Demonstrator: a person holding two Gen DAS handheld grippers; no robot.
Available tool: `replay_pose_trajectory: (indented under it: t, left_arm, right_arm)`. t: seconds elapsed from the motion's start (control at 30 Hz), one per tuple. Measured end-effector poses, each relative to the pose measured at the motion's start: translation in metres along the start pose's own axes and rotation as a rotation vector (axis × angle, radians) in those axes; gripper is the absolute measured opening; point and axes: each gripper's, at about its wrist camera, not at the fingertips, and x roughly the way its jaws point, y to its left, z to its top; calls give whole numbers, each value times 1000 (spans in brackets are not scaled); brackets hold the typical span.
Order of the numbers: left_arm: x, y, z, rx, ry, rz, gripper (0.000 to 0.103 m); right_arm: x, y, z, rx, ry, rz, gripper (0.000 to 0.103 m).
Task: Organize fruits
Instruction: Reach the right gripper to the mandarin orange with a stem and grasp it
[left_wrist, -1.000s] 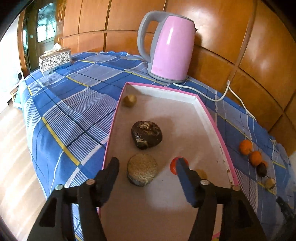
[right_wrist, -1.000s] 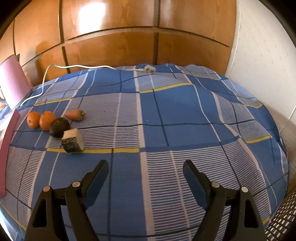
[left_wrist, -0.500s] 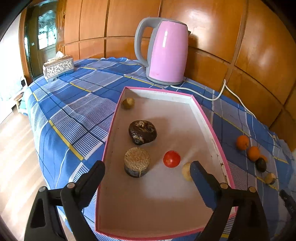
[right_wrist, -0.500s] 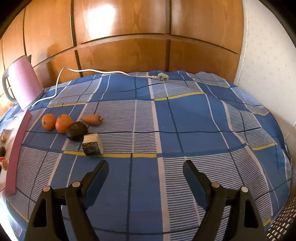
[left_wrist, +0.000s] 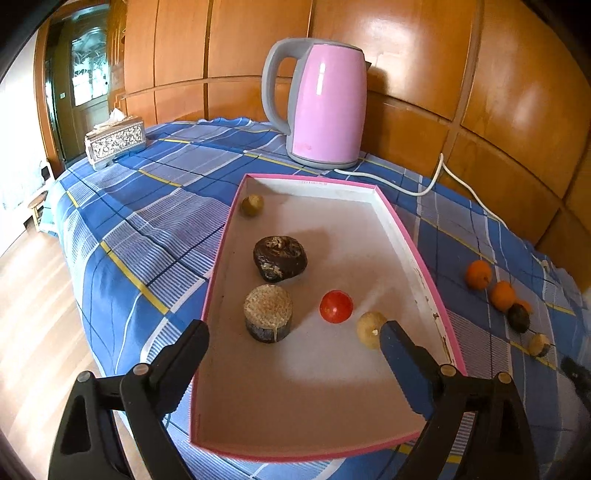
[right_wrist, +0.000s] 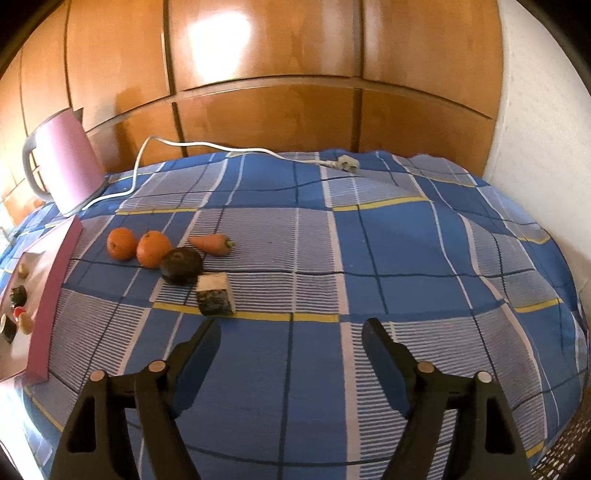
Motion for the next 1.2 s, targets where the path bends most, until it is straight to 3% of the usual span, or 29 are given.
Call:
replay_pose_trajectory:
  t: [0.2,0.4,0.6,1.07,1.13,1.2]
  left_arm:
    - [-11,9,0,-10,-29,1,97]
    - [-9,10,1,-13,-20,-19,103]
    - [-4,8,0,1,-13,-27,103]
    - [0,16,1,-26,-3,-2,103]
    - [1,19,1,-46,6,9,103]
    - [2,21,0,-58,9,19,103]
  right_arm:
    - [-2,17,18,-59,-26,71,59]
    - [9,52,39,-137,-4,191,58]
    - [29,86,51,-210,36,231,58]
    - [97,143,69,-391,150,174,58]
    - [106,144,67,-391,171,165,41]
    - [106,142,65,-369,159,172,40]
